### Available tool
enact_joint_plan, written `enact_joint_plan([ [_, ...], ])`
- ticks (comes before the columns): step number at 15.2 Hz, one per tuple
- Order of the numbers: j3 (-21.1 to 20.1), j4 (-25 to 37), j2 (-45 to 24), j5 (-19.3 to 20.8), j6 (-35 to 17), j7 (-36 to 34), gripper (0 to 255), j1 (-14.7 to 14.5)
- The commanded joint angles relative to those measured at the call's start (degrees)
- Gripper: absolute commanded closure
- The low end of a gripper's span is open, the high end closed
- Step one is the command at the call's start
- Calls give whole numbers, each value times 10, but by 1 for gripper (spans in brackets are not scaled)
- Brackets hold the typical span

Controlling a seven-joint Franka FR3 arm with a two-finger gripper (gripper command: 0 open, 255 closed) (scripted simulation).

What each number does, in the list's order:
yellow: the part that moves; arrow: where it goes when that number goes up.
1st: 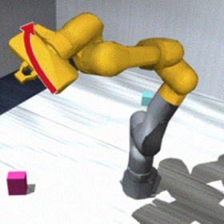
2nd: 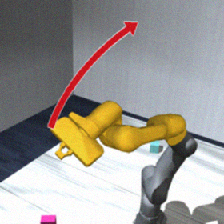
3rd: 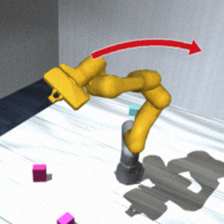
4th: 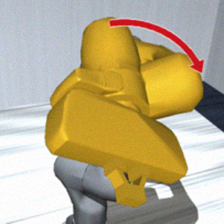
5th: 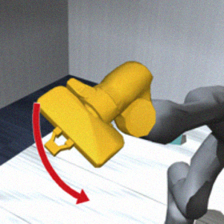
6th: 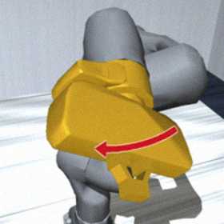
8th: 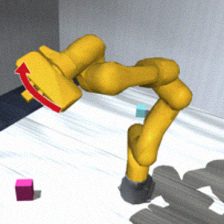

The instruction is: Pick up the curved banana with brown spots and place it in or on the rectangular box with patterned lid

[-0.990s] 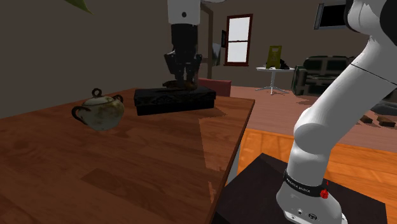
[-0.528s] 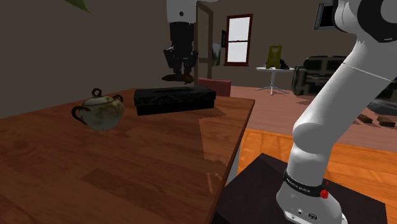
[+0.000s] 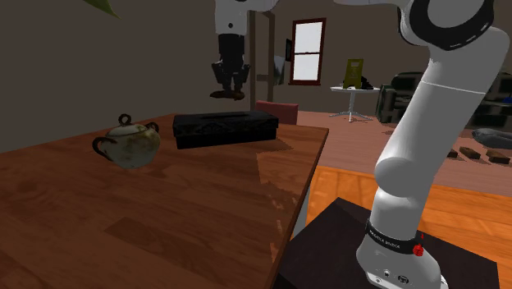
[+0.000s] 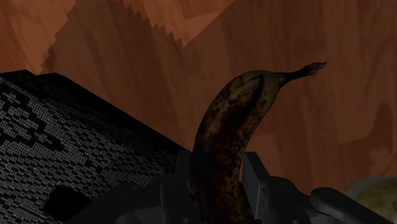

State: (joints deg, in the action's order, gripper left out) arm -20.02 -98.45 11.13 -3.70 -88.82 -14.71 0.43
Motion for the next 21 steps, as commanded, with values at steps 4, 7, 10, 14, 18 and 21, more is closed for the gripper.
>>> enact_joint_plan([
  [4,16,78,-80,28,2,33,255,18],
  [7,25,141,-134,44,14,52,255,28],
  [10,33,217,-195,61,32,70,255,34],
  [14,41,274,-248,74,37,86,255,39],
  [18,42,222,-234,70,-1,88,255,43],
  [21,42,188,-226,68,-28,89,255,46],
])
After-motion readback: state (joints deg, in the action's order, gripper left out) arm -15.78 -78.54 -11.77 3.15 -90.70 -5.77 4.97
